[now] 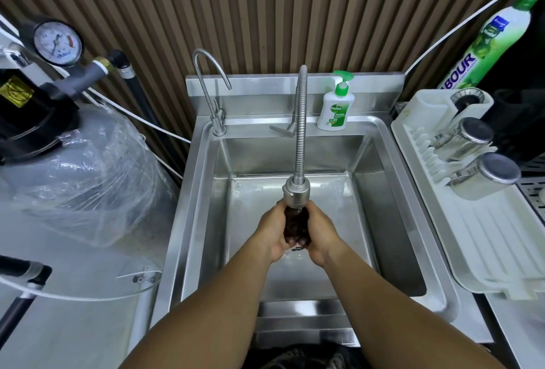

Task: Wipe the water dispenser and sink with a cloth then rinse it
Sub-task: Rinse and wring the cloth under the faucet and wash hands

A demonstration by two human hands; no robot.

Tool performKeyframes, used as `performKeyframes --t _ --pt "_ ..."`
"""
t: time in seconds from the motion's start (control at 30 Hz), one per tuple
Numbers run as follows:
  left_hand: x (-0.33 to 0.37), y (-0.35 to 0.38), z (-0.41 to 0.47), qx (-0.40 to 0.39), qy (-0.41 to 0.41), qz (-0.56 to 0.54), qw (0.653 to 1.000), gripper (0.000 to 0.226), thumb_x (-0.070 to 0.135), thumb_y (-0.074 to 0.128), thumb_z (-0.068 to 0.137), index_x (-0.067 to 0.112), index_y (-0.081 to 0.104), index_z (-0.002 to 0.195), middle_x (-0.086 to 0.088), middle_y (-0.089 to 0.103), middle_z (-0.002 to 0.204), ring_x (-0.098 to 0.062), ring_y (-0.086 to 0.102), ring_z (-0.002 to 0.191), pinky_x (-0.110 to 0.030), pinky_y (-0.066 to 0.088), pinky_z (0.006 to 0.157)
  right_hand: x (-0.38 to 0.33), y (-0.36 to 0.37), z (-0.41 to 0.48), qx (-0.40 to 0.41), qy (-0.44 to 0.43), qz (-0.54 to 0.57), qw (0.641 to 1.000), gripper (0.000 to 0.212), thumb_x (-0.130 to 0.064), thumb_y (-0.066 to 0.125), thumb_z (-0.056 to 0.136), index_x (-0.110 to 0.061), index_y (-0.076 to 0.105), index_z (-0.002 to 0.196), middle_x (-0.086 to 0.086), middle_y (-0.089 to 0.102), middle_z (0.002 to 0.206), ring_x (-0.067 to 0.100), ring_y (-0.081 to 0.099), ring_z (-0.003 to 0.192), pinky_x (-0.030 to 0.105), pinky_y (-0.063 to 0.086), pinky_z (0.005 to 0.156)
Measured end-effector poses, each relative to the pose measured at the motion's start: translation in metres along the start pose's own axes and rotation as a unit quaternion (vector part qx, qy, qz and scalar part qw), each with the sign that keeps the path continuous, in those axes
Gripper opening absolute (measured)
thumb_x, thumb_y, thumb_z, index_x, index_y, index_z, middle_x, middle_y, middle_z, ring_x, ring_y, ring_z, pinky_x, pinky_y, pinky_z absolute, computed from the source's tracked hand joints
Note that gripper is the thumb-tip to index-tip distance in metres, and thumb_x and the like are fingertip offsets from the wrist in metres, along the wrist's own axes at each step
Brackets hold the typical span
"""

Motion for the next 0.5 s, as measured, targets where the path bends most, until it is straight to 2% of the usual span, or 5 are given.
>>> performKeyframes --t 0.07,0.13,0.23,0.33,0.5 --pt "0.005 0.011 0.001 0.027 0.022 0.024 0.999 0.021 0.031 0.058 0.094 0.014 0.063 0.085 -0.008 0.066 0.073 -0.022 0.055 0.060 -0.025 0.042 0.053 -0.008 0.007 0.005 0.034 -0.021 -0.028 0.999 0.030 -0.042 0.050 0.091 -0.014 0.056 0.080 0.007 0.057 0.063 0.020 0.045 0.051 0.028 0.031 0.050" --pt "0.009 0.017 0.003 0.052 0.046 0.034 0.997 0.017 0.022 0.055 0.094 0.013 0.057 0.080 -0.008 0.058 0.071 -0.019 0.048 0.059 -0.021 0.036 0.050 -0.012 0.010 0.009 0.058 -0.032 -0.008 0.998 0.023 -0.028 0.054 0.093 -0.015 0.050 0.074 0.005 0.052 0.061 0.019 0.041 0.053 0.026 0.030 0.050" --pt "0.010 0.019 0.009 0.080 0.060 0.047 0.994 0.027 0.012 0.054 0.094 0.013 0.051 0.067 -0.003 0.050 0.060 -0.016 0.043 0.052 -0.013 0.032 0.041 -0.010 0.011 0.019 0.079 -0.030 0.027 0.996 0.024 -0.012 0.056 0.090 -0.014 0.047 0.068 0.006 0.049 0.061 0.020 0.040 0.057 0.026 0.031 0.051" --pt "0.009 0.020 0.013 0.092 0.063 0.073 0.991 0.032 0.008 0.053 0.096 0.012 0.050 0.064 -0.002 0.048 0.056 -0.015 0.042 0.050 -0.013 0.031 0.038 -0.006 0.011 0.028 0.107 -0.030 0.038 0.993 0.030 -0.009 0.058 0.090 -0.015 0.047 0.063 0.003 0.050 0.056 0.020 0.043 0.055 0.025 0.035 0.050" --pt "0.013 0.018 0.019 0.098 0.078 0.084 0.989 0.031 0.006 0.055 0.095 0.011 0.050 0.064 -0.005 0.048 0.058 -0.018 0.044 0.051 -0.018 0.035 0.047 -0.007 0.012 0.036 0.130 -0.041 0.017 0.991 0.025 -0.009 0.063 0.081 -0.014 0.047 0.064 0.006 0.047 0.056 0.020 0.041 0.061 0.029 0.035 0.052"
Point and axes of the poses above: each hand's wrist, its own z-axis towards the middle knuckle, its own y-axis out of the palm, x = y × z, the point moved 3 cm from there along z, towards the middle knuckle
